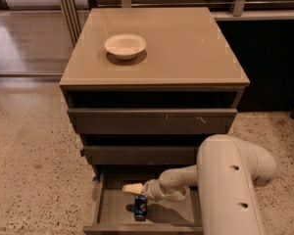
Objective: Pick pepsi can from bottom drawer and place on counter
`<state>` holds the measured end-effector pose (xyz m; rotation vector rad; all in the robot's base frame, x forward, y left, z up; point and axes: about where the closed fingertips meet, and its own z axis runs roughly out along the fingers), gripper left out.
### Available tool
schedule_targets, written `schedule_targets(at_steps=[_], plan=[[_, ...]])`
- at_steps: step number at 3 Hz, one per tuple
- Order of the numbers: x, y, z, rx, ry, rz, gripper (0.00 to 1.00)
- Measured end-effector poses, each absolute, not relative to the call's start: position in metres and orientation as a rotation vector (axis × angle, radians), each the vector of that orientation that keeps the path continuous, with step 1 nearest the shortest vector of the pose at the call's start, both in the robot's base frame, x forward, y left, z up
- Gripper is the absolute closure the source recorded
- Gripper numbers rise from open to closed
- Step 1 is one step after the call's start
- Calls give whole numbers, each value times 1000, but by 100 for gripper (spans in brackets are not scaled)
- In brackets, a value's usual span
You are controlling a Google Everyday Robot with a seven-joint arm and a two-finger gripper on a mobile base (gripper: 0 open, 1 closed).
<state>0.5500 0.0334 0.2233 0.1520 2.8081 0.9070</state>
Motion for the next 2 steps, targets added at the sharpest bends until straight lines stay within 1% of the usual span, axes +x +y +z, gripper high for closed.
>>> schedule_targets(at_steps=[2], plan=[[556, 28, 208, 199, 2731, 812, 0]])
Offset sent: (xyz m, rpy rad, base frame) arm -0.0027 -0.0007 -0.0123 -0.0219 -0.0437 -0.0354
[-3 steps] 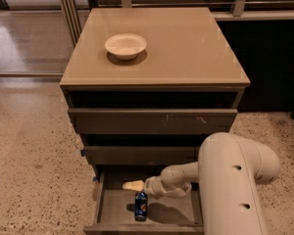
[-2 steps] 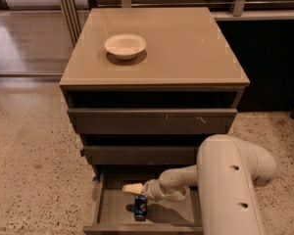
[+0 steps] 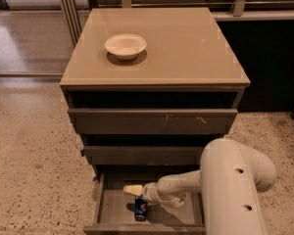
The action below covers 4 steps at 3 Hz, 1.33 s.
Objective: Pick pepsi can from bottom drawer and place on counter
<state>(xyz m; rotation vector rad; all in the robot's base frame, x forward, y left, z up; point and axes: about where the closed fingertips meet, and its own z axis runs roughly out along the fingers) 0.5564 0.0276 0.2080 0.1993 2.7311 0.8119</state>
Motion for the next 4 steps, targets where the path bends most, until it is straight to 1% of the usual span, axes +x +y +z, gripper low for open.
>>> schedule_targets(at_steps=[3, 4], plan=[[557, 39, 182, 185, 2828, 684, 0], [556, 39, 170, 203, 2848, 674, 0]])
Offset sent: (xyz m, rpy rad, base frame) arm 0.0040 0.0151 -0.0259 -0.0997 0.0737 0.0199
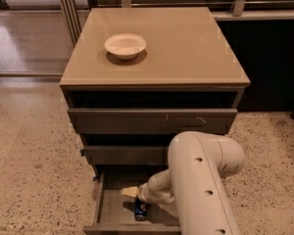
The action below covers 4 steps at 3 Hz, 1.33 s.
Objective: Pick pepsi can from bottom drawer and place on counter
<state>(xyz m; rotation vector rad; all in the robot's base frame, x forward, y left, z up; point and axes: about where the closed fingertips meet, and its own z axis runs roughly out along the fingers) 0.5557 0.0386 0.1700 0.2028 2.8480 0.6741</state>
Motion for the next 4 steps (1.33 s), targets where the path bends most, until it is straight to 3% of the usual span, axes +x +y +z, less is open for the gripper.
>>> schedule_targets(at_steps=[2, 4], plan=[[552, 32, 142, 271, 2883, 666, 0], [559, 57, 153, 183, 2883, 717, 0]])
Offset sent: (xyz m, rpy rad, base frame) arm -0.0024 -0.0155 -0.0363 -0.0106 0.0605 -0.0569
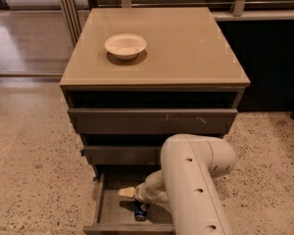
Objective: Pick pepsi can from bottom drawer and place on counter
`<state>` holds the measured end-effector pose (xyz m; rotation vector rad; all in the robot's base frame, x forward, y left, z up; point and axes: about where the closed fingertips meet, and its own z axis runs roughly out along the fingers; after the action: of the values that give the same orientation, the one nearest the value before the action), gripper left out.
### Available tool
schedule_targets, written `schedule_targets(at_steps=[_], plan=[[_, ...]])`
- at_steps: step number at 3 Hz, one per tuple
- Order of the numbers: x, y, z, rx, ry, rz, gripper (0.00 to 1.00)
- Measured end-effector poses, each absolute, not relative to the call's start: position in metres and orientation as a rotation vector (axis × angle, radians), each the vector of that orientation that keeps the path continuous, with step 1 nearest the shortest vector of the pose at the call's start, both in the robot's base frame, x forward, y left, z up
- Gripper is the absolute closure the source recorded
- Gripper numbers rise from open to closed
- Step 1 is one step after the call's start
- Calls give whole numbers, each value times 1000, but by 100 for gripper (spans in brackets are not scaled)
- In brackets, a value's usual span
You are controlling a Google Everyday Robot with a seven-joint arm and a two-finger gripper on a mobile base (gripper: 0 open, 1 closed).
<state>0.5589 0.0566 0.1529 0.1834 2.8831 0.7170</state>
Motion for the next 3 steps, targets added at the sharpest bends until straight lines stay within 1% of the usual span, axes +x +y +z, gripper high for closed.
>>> schedule_targets(at_steps=[1, 3], plan=[[559, 57, 153, 183, 2883, 717, 0], [555, 53, 140, 192, 2897, 624, 0]])
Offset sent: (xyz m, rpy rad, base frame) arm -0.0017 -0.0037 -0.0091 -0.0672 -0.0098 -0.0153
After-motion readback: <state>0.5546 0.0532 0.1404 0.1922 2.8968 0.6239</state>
